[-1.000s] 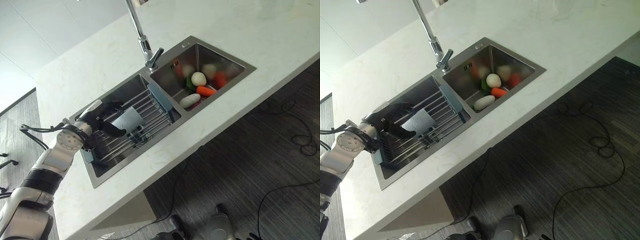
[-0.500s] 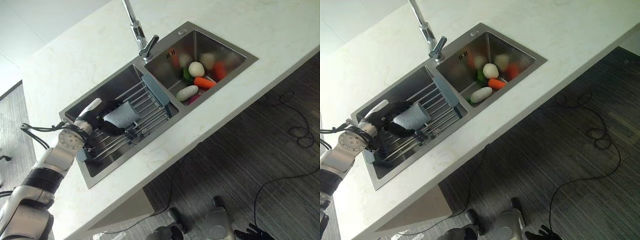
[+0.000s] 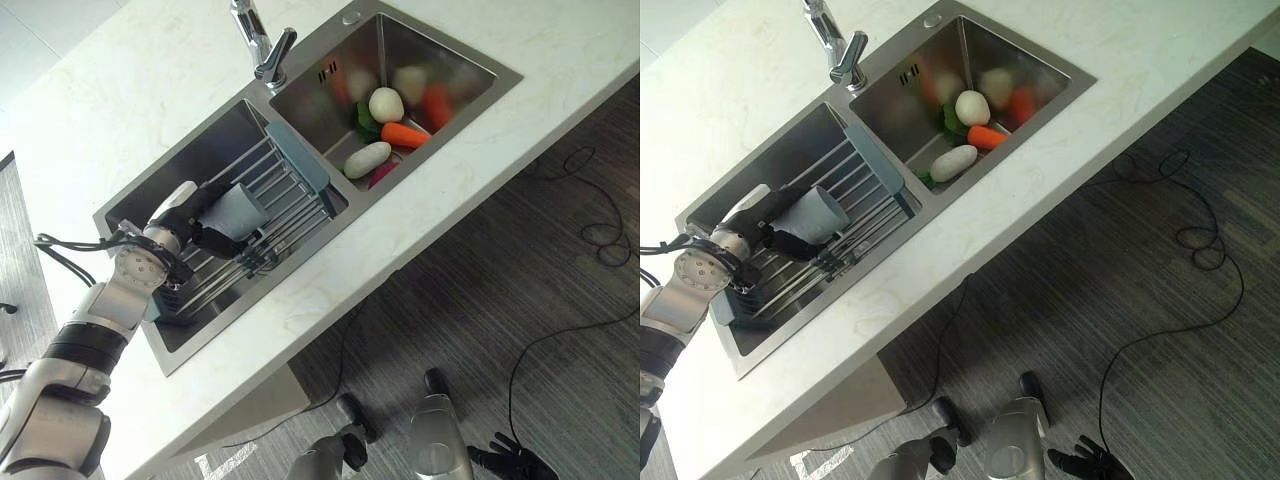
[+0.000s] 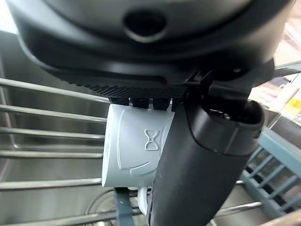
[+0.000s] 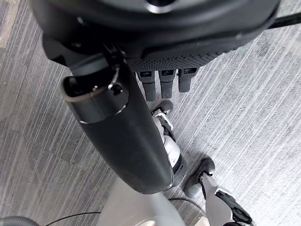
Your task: Place the dishes in the dishwasher.
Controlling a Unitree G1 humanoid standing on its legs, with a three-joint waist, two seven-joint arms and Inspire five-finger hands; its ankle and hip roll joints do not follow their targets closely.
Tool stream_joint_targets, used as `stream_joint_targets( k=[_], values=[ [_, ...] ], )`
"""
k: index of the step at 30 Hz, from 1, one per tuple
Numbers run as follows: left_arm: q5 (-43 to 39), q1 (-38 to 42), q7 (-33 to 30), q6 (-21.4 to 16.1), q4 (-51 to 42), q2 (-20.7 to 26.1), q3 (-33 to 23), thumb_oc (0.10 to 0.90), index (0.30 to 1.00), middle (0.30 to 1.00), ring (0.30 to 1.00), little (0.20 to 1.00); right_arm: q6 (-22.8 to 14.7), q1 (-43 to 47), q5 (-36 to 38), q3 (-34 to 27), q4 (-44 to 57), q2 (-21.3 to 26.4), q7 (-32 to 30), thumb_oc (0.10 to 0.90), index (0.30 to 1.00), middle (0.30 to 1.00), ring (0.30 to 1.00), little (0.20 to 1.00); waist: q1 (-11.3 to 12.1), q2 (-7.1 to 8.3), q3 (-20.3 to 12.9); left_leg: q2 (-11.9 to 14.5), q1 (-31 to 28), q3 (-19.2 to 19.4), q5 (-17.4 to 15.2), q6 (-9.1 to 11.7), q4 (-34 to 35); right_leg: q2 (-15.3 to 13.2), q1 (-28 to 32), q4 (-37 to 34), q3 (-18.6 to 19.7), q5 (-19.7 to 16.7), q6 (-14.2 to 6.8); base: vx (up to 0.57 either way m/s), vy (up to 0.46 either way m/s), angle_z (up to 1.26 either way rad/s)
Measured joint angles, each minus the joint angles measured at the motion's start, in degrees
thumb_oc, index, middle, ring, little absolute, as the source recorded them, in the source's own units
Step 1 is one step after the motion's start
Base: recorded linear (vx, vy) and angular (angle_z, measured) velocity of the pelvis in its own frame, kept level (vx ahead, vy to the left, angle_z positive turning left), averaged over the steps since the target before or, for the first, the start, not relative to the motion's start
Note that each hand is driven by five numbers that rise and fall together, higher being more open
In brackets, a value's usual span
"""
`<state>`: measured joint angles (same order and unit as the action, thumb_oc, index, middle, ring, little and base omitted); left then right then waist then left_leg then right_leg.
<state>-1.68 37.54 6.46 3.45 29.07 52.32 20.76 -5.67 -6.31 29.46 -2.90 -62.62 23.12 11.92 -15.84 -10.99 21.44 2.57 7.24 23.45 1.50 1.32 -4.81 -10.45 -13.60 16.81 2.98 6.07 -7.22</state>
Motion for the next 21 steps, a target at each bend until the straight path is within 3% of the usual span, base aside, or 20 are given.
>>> stream_joint_targets(
  k=[6,7,9,14,21],
  values=[
    [2.1,4.9,2.3,2.9,3.5,0.0,2.2,0.8,0.9,0.9,0.9,0.9,0.4,0.2,0.0,0.1,0.7,1.1,0.0,0.8,0.9,0.9,0.9,0.9,-0.1,-0.24,1.4,-0.1,0.1,0.0,0.0,0.0,0.0,-0.1,-0.2,0.1,0.3,0.0,0.0,0.0,0.004,-0.01],
    [2.9,5.8,3.7,3.2,4.7,0.0,2.2,0.692,0.738,0.738,0.738,0.738,1.1,0.2,0.0,0.2,2.1,1.6,-0.1,0.8,0.9,0.9,0.9,0.9,-0.4,-0.34,1.4,-0.1,0.1,-0.1,0.0,0.0,0.0,0.0,-0.2,0.2,0.3,0.0,0.0,0.0,0.0,0.0],
    [3.2,6.7,4.5,3.4,5.5,0.0,2.8,0.4,0.3,0.3,0.3,0.3,1.4,0.6,0.4,0.4,2.5,1.8,-0.2,0.8,0.9,0.9,0.9,0.9,-0.5,-0.38,1.4,-0.1,0.1,-0.1,0.0,0.0,0.0,-0.1,-0.2,0.2,0.3,-0.1,-0.1,-0.02,0.004,0.0],
    [5.3,10.3,8.1,4.1,8.7,0.0,5.1,0.4,0.3,0.3,0.3,0.3,2.0,1.0,1.1,0.5,3.9,1.9,-0.8,0.8,0.9,0.9,0.9,0.9,-0.9,-0.71,1.3,-0.3,0.1,-0.2,0.0,0.0,0.0,-0.2,-0.3,0.2,0.3,-0.1,-0.1,0.0,0.0,0.0],
    [7.0,11.4,7.3,-1.4,5.9,0.6,8.4,0.4,0.3,0.3,0.3,0.3,1.8,1.0,1.2,0.5,3.2,2.0,-1.3,0.8,0.9,0.9,0.9,0.9,-0.8,-0.75,1.2,-0.7,0.2,-0.4,0.1,-0.1,0.0,-0.7,0.1,0.2,0.0,-0.3,-0.3,0.0,-0.001,0.03]
  ],
)
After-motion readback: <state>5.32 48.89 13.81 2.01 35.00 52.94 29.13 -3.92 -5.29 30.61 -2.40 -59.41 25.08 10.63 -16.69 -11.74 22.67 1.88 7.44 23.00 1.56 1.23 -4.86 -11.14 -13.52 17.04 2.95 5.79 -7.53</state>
